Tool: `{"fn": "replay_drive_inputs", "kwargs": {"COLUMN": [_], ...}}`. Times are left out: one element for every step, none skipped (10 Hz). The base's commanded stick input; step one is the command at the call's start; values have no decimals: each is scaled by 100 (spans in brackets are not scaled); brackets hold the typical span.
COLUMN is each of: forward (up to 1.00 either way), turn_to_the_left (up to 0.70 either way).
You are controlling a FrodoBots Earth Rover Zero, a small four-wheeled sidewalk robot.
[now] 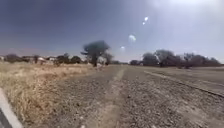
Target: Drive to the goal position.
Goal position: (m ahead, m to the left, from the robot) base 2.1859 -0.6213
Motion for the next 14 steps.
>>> {"fn": "replay_drive_inputs", "kwargs": {"forward": [70,70,70,70,70,70,70,70,70,70,70,70,70,70], "turn_to_the_left": [0,0,0,-6,-24,-35,-35,0,0,0,0,0,0,0]}}
